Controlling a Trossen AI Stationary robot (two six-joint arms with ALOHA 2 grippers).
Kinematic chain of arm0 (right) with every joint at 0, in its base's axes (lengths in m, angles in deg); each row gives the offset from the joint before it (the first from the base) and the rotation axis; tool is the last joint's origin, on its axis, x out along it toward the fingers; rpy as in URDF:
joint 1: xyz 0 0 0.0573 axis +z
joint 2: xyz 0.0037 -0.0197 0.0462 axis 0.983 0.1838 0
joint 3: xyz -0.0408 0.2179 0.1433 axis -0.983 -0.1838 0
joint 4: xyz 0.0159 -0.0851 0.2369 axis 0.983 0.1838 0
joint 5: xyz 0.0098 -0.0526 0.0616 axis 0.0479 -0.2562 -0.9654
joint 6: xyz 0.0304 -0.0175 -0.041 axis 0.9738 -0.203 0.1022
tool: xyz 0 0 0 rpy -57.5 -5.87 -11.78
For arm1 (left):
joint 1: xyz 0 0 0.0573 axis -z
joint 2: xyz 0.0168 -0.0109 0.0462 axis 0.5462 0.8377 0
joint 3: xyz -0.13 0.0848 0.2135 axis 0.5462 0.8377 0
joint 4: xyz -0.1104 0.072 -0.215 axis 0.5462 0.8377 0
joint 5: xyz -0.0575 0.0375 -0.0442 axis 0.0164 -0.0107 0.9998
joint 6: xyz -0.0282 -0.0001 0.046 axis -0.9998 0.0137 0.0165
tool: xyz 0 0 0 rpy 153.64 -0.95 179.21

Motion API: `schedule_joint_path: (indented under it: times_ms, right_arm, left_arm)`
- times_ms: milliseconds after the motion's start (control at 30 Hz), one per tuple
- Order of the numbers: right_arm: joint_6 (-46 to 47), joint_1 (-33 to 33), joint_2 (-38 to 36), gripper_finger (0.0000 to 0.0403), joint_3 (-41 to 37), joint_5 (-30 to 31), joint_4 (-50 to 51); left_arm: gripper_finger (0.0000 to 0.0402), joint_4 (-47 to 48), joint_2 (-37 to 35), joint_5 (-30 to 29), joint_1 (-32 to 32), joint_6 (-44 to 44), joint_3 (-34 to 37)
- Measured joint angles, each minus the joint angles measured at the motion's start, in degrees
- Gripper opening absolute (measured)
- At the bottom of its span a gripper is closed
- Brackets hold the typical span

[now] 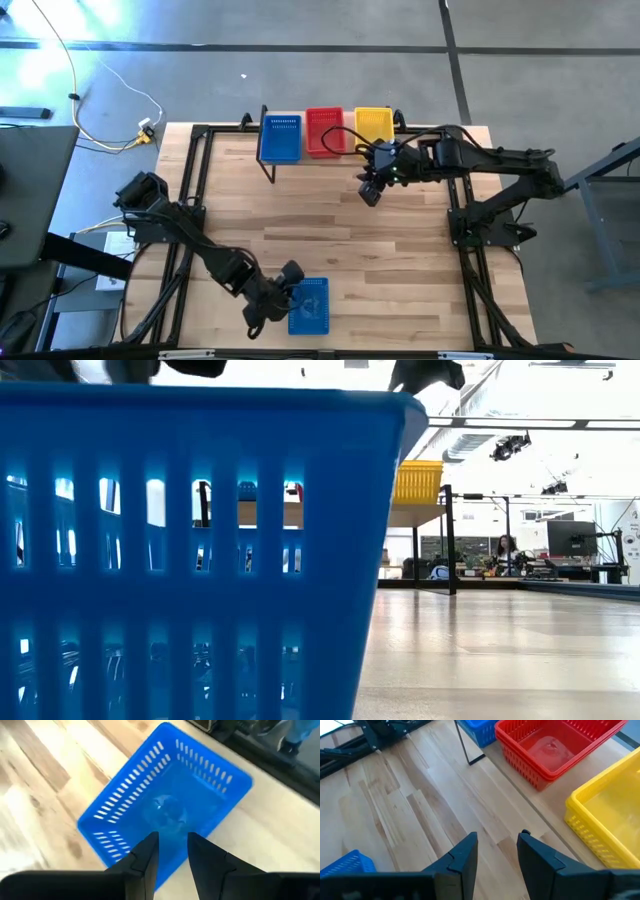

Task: Stack baskets on shelf by color
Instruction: Stack the blue basket on top of the blue basket on the shelf

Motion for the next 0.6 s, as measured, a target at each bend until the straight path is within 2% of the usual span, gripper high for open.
schedule_joint_path:
  times_ms: [133,367,600]
  right_arm:
    - [0.0,0.1,0.8,0.0123,0.0,-0.2,0.0]
    - [0.0,0.1,3.1,0.0123,0.0,-0.2,0.2]
    - [-0.1,0.1,4.5,0.0123,0.0,-0.2,0.5]
  left_arm:
    - [0.0092,1.0,0.0,2.6,-1.7,5.0,0.0]
    - [0.0092,5.4,0.0,4.1,-2.5,12.9,0.0]
    - [0.0092,5.9,0.0,5.3,-2.4,19.6,0.0]
